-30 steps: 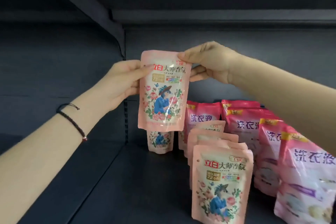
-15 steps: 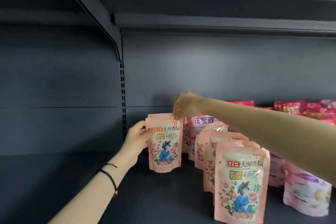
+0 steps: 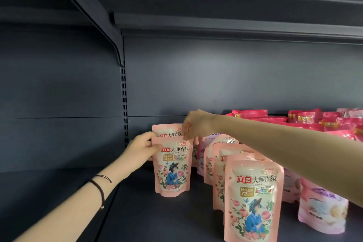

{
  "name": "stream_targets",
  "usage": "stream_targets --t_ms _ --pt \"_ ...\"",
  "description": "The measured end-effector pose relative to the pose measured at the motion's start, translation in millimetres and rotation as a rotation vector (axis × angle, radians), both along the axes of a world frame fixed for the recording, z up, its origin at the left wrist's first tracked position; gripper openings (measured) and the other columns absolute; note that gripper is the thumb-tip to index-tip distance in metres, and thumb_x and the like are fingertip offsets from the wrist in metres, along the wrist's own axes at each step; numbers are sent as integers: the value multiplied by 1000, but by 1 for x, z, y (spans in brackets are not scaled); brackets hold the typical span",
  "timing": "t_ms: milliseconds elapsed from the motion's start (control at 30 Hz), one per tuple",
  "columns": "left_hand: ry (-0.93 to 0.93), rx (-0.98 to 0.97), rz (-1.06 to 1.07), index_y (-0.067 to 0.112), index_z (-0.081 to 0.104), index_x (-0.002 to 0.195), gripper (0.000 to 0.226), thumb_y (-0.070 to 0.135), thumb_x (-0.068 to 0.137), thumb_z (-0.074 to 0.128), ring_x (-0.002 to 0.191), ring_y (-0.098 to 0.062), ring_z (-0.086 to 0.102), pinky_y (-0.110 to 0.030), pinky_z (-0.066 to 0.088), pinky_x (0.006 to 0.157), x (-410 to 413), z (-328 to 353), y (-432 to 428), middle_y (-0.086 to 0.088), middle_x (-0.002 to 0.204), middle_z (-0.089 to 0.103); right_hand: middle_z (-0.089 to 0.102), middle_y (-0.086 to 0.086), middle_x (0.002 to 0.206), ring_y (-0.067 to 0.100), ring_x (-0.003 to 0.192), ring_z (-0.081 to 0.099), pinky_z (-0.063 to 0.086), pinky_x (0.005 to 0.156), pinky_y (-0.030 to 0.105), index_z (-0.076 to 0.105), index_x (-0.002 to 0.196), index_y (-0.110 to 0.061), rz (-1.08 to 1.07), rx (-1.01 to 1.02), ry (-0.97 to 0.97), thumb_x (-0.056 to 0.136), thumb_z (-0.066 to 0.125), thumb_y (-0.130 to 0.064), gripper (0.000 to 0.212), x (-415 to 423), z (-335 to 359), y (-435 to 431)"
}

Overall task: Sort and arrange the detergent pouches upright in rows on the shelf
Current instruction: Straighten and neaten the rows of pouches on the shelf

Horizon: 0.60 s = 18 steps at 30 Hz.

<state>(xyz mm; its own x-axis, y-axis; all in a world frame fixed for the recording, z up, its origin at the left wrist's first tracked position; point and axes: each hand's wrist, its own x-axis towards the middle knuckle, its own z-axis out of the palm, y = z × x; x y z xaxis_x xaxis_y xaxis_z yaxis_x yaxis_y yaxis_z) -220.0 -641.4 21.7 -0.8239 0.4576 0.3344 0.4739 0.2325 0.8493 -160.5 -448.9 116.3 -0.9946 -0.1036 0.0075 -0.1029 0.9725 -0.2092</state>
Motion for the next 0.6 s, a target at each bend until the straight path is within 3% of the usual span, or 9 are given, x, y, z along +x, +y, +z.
stream_targets --t_ms 133,267,333,433,500,600 --pt "146 -133 96 21 66 87 10 28 92 61 81 -11 70 -34 59 71 -3 3 0 4 86 75 75 14 94 29 80 73 61 75 37 72 100 -6 10 -11 25 90 64 -12 15 1 -3 0" --pt "238 -109 135 31 65 89 5 32 91 61 87 1 65 -15 48 66 -2 11 0 15 86 70 75 12 94 25 78 73 61 77 37 73 100 -5 14 -24 33 90 64 -22 21 2 1 0" --pt "350 -178 141 30 65 95 6 32 92 60 90 3 63 -15 47 70 -1 18 -2 18 92 68 75 7 88 22 73 73 60 79 38 73 95 -7 18 -1 72 90 63 -28 24 3 5 1" --pt "663 -433 189 33 60 98 12 42 92 54 87 -2 61 -25 51 70 4 32 -4 19 95 64 73 -1 87 21 82 67 57 77 36 68 80 -19 62 286 164 92 54 -45 33 8 9 7" --pt "926 -605 210 35 57 98 19 50 92 47 85 -5 59 -24 45 65 8 42 -2 18 92 61 71 -7 96 16 89 61 53 75 34 70 88 -25 114 481 197 93 47 -55 38 14 11 10" --pt "1050 -757 162 33 56 100 28 55 93 39 82 -8 57 -25 38 65 12 61 8 13 91 63 70 -4 99 18 91 61 52 76 34 70 99 -24 154 594 185 93 42 -59 46 20 16 17"
